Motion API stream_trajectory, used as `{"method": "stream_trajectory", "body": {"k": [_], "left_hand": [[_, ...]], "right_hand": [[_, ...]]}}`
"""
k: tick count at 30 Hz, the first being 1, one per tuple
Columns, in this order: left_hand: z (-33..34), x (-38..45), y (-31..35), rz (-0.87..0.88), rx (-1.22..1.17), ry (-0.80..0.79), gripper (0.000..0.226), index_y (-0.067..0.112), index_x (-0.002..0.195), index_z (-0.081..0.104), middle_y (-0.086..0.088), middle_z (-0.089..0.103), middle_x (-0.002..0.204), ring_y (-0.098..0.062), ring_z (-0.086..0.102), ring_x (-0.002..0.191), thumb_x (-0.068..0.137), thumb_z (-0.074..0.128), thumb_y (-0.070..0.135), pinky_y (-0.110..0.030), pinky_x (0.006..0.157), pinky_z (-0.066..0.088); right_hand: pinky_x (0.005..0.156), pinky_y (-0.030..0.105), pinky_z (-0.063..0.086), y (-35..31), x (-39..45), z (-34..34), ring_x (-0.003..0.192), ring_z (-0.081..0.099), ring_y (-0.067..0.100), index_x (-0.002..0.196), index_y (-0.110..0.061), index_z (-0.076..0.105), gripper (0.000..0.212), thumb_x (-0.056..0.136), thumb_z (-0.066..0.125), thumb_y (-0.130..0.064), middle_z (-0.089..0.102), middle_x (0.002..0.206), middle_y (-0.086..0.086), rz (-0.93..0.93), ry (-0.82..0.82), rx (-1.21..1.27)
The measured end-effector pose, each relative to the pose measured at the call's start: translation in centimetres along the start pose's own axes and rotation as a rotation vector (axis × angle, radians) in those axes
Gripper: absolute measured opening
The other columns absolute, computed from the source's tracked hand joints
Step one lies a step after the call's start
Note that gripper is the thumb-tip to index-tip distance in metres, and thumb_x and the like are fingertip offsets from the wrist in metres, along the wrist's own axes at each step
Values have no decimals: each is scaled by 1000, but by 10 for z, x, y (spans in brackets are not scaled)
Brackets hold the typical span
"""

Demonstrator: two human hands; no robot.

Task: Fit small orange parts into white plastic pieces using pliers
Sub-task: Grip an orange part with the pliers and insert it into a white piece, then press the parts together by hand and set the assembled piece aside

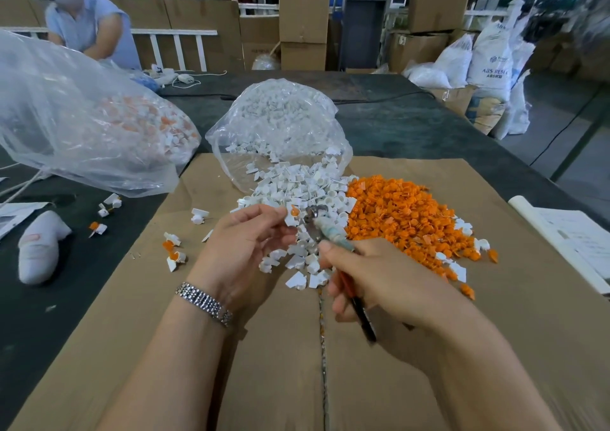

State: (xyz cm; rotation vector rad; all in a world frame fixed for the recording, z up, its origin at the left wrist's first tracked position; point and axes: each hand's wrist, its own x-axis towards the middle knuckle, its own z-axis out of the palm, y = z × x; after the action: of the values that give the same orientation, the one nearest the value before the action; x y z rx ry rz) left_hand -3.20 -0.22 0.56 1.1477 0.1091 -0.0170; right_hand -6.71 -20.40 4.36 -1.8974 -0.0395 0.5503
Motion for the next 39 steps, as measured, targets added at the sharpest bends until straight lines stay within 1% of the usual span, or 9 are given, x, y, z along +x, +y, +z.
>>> {"method": "stream_trajectory", "body": {"k": [5, 8, 12, 17, 20, 23, 27, 30, 39], "left_hand": [[0, -3, 1, 37, 69, -49, 17, 9, 77, 73, -15, 72, 91, -31, 73, 90, 72, 83, 23, -30, 79, 61], [-1, -3, 2, 28, 96, -44, 21, 6, 81, 73, -15, 75, 93, -31, 74, 94, 72, 83, 22, -33, 85, 62], [0, -5, 2, 48, 173, -1, 15, 6, 79, 72, -16, 76, 92, -31, 76, 90, 78, 81, 19, -29, 75, 63], [-25, 4, 4, 186, 797, 628, 10, 12, 87, 68, -7, 74, 77, -24, 73, 76, 93, 68, 20, -36, 69, 60], [-46, 7, 13, 292, 953, 920, 5, 13, 95, 63, -12, 67, 108, -31, 63, 100, 95, 65, 17, -38, 83, 46], [-50, 8, 13, 298, 935, 973, 23, 5, 115, 58, -21, 48, 133, -28, 48, 94, 95, 65, 11, -39, 83, 40], [-42, 6, 10, 398, 1023, 914, 27, 7, 118, 58, -19, 46, 133, -23, 46, 86, 94, 67, 14, -38, 82, 42], [-28, 4, 6, 502, 1098, 664, 5, 15, 100, 65, -4, 61, 108, -12, 54, 77, 95, 67, 16, -32, 76, 46], [5, -8, -14, 506, 1044, 136, 6, 23, 88, 72, 14, 68, 83, -7, 62, 73, 92, 72, 19, -21, 66, 51]], "right_hand": [[66, 35, 47, 0, 3, -27, 80, 63, 20, 97, -24, 61, 45, 92, 49, -66, 66, 91, 2, -95, 355, -535], [97, 48, 44, 12, 21, -40, 114, 55, 29, 129, -20, 54, 49, 95, 52, -56, 57, 123, 8, 13, 600, -746], [107, 53, 32, 35, 39, -49, 128, 46, 39, 137, -13, 49, 59, 96, 55, -55, 51, 135, 17, 147, 762, -890], [105, 54, 34, 48, 48, -52, 129, 43, 39, 137, -10, 49, 68, 93, 55, -61, 49, 135, 20, 155, 840, -942], [107, 55, 31, 50, 49, -49, 133, 36, 39, 138, -12, 47, 67, 93, 56, -61, 44, 140, 19, 129, 840, -920], [105, 52, 30, 50, 46, -50, 133, 33, 35, 140, -18, 45, 63, 93, 62, -55, 41, 140, 13, 19, 839, -869], [84, 38, 25, 44, 41, -51, 117, 44, 20, 100, -35, 63, 9, 93, 68, -39, 58, 104, -13, -249, 754, -797], [80, 38, 22, 41, 38, -44, 100, 43, 10, 79, -36, 64, 19, 86, 72, -51, 59, 79, -18, -261, 559, -755], [80, 39, 23, 40, 45, -27, 108, 42, 18, 90, -33, 63, 5, 90, 66, -36, 54, 93, -11, -243, 560, -942]]}}
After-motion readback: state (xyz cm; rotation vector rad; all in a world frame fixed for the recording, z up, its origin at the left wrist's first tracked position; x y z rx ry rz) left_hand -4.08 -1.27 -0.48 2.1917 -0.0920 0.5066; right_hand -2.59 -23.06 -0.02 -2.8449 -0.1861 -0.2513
